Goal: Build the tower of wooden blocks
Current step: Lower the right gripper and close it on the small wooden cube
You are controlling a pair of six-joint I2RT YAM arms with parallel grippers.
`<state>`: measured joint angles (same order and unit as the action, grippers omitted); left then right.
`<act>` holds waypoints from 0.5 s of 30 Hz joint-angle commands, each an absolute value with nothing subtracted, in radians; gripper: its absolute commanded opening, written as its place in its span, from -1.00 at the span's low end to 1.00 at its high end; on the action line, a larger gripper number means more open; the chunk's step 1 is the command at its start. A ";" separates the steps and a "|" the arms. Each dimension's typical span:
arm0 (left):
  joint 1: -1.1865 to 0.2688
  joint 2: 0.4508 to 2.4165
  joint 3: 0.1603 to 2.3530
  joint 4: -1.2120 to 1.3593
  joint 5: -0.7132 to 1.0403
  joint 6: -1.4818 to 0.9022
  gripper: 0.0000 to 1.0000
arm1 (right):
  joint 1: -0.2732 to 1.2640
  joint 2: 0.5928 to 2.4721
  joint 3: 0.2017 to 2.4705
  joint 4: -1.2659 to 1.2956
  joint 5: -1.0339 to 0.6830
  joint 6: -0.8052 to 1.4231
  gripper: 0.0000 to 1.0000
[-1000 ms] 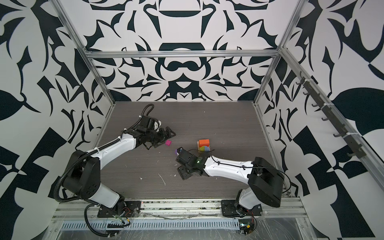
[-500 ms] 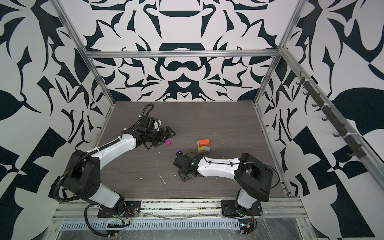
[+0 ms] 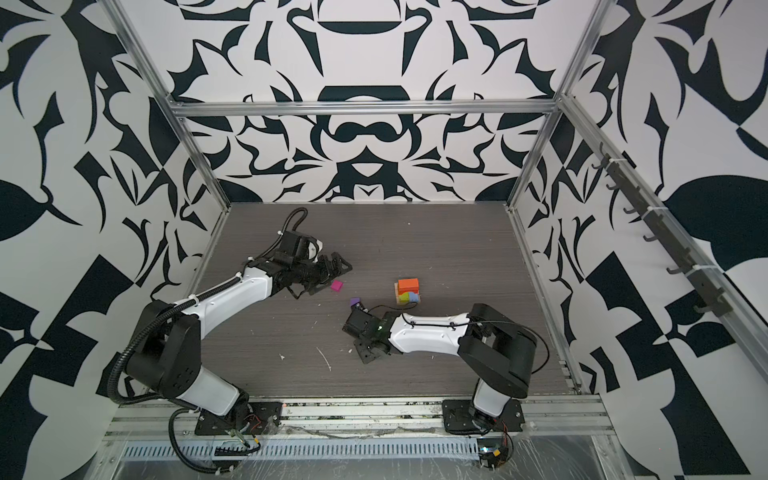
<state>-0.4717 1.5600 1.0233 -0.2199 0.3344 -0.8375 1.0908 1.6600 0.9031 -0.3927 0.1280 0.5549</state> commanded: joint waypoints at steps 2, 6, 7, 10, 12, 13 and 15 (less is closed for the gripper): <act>-0.472 1.555 1.007 -0.207 0.340 -0.836 0.97 | 1.099 1.661 0.936 -0.407 0.161 0.571 -0.31; -0.471 1.554 1.007 -0.207 0.341 -0.837 0.97 | 1.100 1.659 0.937 -0.416 0.172 0.571 -0.38; -0.471 1.554 1.007 -0.207 0.341 -0.838 0.97 | 1.100 1.658 0.937 -0.417 0.174 0.571 -0.38; -0.471 1.553 1.007 -0.207 0.341 -0.837 0.97 | 1.101 1.653 0.936 -0.422 0.184 0.572 -0.42; -0.472 1.552 1.006 -0.207 0.340 -0.837 0.97 | 1.101 1.648 0.936 -0.423 0.183 0.579 -0.43; -0.471 1.551 1.005 -0.207 0.341 -0.837 0.97 | 1.100 1.644 0.936 -0.423 0.184 0.581 -0.43; -0.471 1.550 1.004 -0.207 0.341 -0.839 0.97 | 1.101 1.634 0.936 -0.427 0.184 0.589 -0.44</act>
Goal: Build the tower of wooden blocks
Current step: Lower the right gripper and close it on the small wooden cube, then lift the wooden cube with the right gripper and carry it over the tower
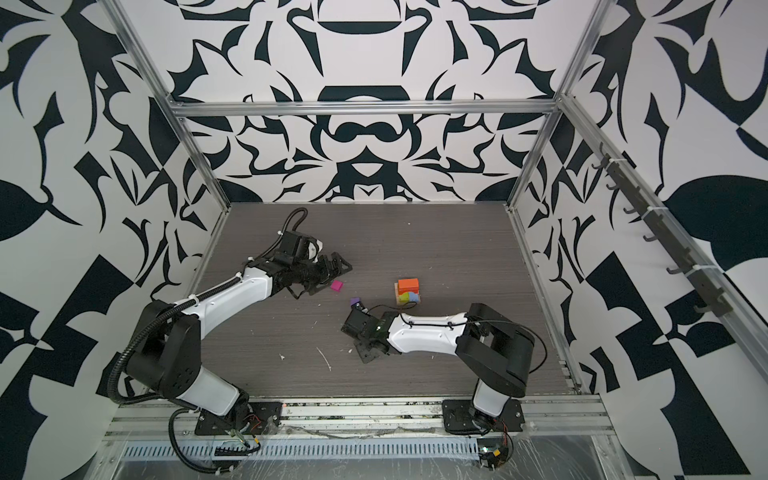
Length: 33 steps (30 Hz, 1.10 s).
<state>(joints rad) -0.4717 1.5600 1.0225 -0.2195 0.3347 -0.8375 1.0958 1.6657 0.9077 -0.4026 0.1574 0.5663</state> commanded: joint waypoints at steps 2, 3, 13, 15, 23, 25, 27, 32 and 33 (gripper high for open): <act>-0.472 1.549 1.006 -0.209 0.341 -0.839 0.97 | 1.100 1.620 0.937 -0.431 0.216 0.593 -0.44; -0.471 1.551 1.006 -0.209 0.341 -0.838 0.97 | 1.101 1.610 0.940 -0.439 0.230 0.592 -0.44; -0.471 1.558 1.016 -0.212 0.347 -0.837 0.97 | 1.074 1.556 0.976 -0.517 0.271 0.593 -0.43; -0.471 1.561 1.017 -0.213 0.349 -0.837 0.97 | 1.061 1.546 0.984 -0.527 0.266 0.585 -0.44; -0.472 1.561 1.020 -0.218 0.351 -0.834 0.97 | 0.988 1.507 1.007 -0.555 0.245 0.552 -0.45; -0.471 1.562 1.020 -0.217 0.354 -0.834 0.97 | 0.971 1.498 1.014 -0.565 0.247 0.540 -0.45; -0.471 1.561 1.019 -0.216 0.354 -0.833 0.97 | 0.954 1.491 1.021 -0.578 0.249 0.529 -0.45; -0.471 1.559 1.017 -0.215 0.357 -0.830 0.97 | 0.902 1.470 1.038 -0.606 0.249 0.505 -0.45; -0.471 1.561 1.019 -0.215 0.358 -0.828 0.97 | 0.892 1.469 1.041 -0.612 0.246 0.500 -0.45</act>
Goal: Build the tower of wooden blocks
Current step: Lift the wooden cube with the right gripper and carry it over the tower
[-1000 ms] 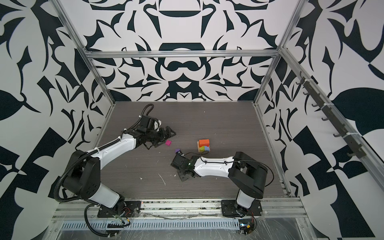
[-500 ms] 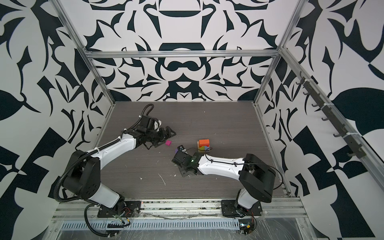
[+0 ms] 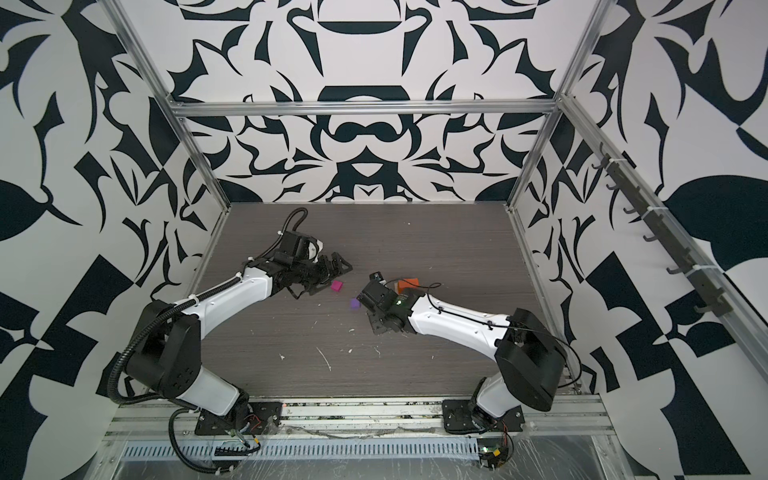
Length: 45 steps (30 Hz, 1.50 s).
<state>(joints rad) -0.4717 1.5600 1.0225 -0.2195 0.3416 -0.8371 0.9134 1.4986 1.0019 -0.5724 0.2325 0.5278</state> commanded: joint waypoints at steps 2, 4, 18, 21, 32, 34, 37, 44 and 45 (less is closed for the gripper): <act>-0.472 1.564 1.019 -0.216 0.360 -0.825 0.97 | 0.869 1.469 1.053 -0.629 0.245 0.489 -0.45; -0.472 1.567 1.019 -0.216 0.365 -0.824 0.97 | 0.848 1.467 1.062 -0.639 0.245 0.477 -0.45; -0.471 1.564 1.021 -0.219 0.371 -0.824 0.97 | 0.748 1.476 1.132 -0.671 0.227 0.433 -0.45; -0.471 1.560 1.020 -0.221 0.371 -0.824 0.97 | 0.733 1.490 1.153 -0.681 0.224 0.428 -0.45; -0.471 1.561 1.018 -0.218 0.373 -0.822 0.97 | 0.653 1.541 1.215 -0.676 0.203 0.432 -0.46; -0.471 1.557 1.016 -0.218 0.371 -0.822 0.97 | 0.642 1.552 1.225 -0.677 0.204 0.430 -0.46; -0.471 1.556 1.013 -0.218 0.371 -0.823 0.97 | 0.624 1.565 1.233 -0.676 0.203 0.431 -0.46; -0.471 1.552 1.008 -0.218 0.370 -0.824 0.97 | 0.592 1.589 1.255 -0.677 0.159 0.431 -0.46; -0.472 1.552 1.009 -0.218 0.370 -0.824 0.97 | 0.590 1.593 1.257 -0.677 0.158 0.433 -0.46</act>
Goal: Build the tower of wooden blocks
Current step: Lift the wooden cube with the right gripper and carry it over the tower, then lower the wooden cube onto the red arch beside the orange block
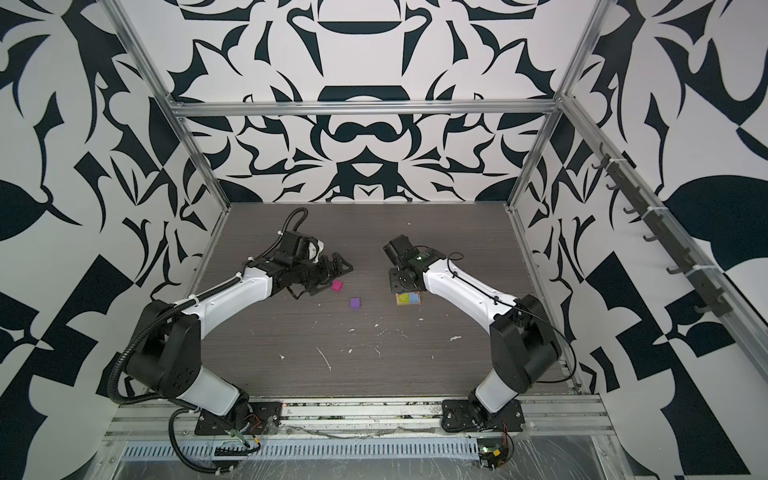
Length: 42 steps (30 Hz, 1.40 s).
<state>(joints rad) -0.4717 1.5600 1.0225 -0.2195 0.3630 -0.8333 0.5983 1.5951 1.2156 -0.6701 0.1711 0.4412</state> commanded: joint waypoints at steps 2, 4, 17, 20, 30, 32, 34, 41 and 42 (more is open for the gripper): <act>-0.472 1.554 1.012 -0.218 0.371 -0.825 0.97 | 0.583 1.603 1.262 -0.679 0.155 0.433 -0.46; -0.471 1.555 1.013 -0.218 0.373 -0.825 0.97 | 0.580 1.612 1.269 -0.682 0.153 0.434 -0.46; -0.472 1.555 1.014 -0.221 0.372 -0.825 0.97 | 0.560 1.643 1.276 -0.675 0.149 0.431 -0.46; -0.472 1.553 1.015 -0.221 0.373 -0.823 0.97 | 0.555 1.649 1.278 -0.673 0.150 0.430 -0.46; -0.472 1.546 1.008 -0.221 0.370 -0.823 0.97 | 0.546 1.655 1.276 -0.668 0.149 0.421 -0.47; -0.472 1.544 1.005 -0.221 0.368 -0.824 0.97 | 0.544 1.657 1.273 -0.665 0.150 0.420 -0.47; -0.471 1.544 1.006 -0.221 0.368 -0.824 0.97 | 0.542 1.661 1.272 -0.663 0.149 0.419 -0.47; -0.472 1.539 1.002 -0.221 0.365 -0.823 0.97 | 0.539 1.669 1.269 -0.660 0.147 0.417 -0.47; -0.471 1.538 1.001 -0.221 0.363 -0.822 0.97 | 0.540 1.669 1.269 -0.660 0.147 0.417 -0.47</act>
